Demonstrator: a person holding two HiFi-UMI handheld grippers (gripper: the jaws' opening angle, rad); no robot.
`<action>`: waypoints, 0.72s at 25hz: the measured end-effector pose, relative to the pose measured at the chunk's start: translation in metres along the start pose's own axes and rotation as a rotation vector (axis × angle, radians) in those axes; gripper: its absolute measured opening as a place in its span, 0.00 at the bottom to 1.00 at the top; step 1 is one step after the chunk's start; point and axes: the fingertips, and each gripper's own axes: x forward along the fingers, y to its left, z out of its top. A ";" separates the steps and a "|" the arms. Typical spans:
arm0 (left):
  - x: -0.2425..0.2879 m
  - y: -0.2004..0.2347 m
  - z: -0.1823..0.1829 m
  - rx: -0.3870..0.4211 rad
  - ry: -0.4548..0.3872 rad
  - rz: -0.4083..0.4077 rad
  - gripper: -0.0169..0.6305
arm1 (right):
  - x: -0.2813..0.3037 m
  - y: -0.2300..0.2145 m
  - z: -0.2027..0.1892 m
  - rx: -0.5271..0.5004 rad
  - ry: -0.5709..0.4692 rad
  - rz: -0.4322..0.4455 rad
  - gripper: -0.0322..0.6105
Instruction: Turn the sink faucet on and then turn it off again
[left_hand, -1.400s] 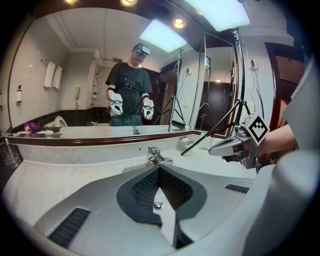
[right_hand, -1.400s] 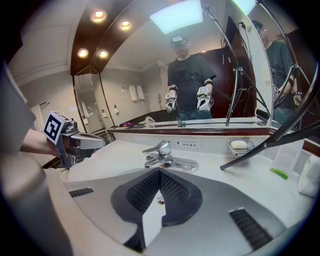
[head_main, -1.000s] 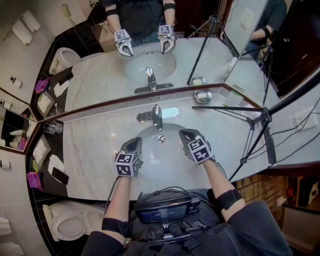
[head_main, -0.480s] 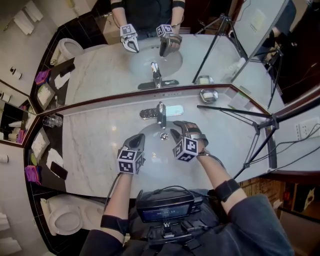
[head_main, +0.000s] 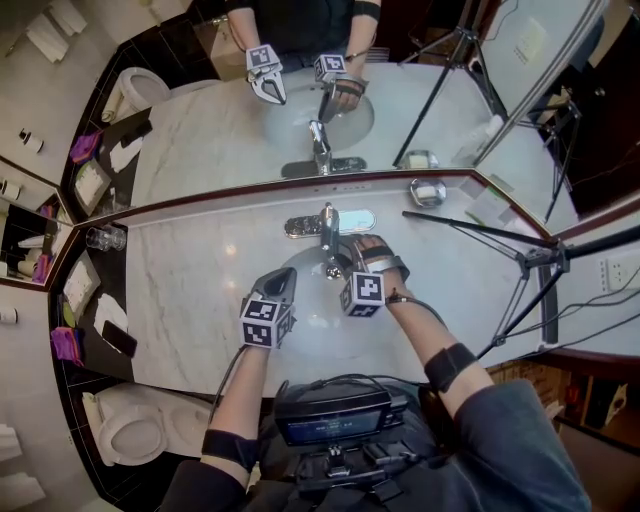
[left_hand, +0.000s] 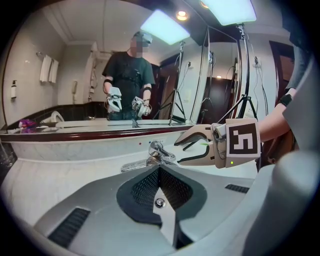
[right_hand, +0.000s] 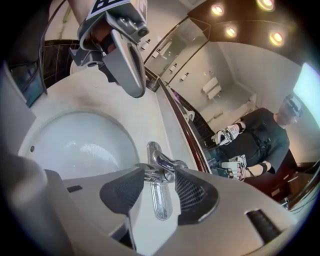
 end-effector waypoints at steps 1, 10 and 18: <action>0.001 0.001 -0.001 0.001 0.004 -0.001 0.03 | 0.004 0.001 0.002 -0.016 -0.001 0.002 0.39; 0.006 0.003 0.003 0.005 0.014 -0.001 0.03 | 0.036 0.002 0.008 -0.129 0.025 0.029 0.39; 0.003 0.002 -0.004 0.002 0.022 0.004 0.03 | 0.032 -0.009 0.018 -0.093 0.015 0.016 0.33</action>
